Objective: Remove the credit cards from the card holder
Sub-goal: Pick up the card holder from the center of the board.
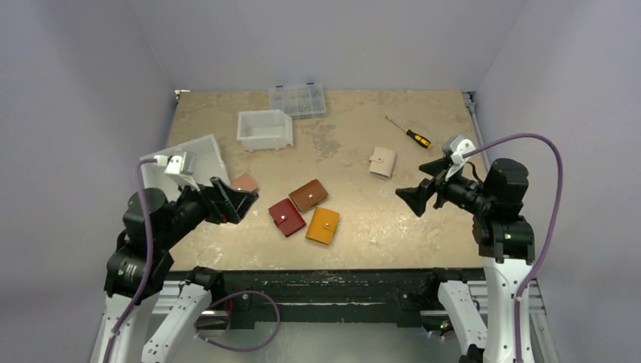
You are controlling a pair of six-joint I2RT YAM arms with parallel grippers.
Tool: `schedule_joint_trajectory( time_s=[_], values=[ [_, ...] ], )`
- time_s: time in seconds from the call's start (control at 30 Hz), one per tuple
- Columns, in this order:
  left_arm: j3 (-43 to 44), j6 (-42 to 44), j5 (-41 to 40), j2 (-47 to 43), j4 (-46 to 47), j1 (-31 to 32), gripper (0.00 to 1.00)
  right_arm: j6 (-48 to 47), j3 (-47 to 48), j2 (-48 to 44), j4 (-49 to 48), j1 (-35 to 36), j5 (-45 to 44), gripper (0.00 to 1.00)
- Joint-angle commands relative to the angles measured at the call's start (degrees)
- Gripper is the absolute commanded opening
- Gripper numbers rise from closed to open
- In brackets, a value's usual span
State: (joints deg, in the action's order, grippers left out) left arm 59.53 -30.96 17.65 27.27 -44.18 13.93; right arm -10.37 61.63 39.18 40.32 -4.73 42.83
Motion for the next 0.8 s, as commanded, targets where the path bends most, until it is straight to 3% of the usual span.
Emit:
schedule_joint_trajectory(
  time_s=[0.0, 0.3, 0.77],
  values=[
    [-3.35, 1.57, 3.92, 3.41, -0.39, -0.22, 0.99, -9.03, -4.83, 2.32, -4.18, 0.16, 18.42, 0.99],
    [-17.29, -0.62, 4.15, -1.15, 2.66, -0.22, 0.98, -12.12, -11.79, 5.01, -9.12, 0.16, 20.25, 0.99],
    [-18.78, -0.93, 4.89, 0.74, -0.58, -0.22, 0.98, -8.83, -17.76, 8.05, -17.89, 0.16, 22.25, 0.99]
  ],
)
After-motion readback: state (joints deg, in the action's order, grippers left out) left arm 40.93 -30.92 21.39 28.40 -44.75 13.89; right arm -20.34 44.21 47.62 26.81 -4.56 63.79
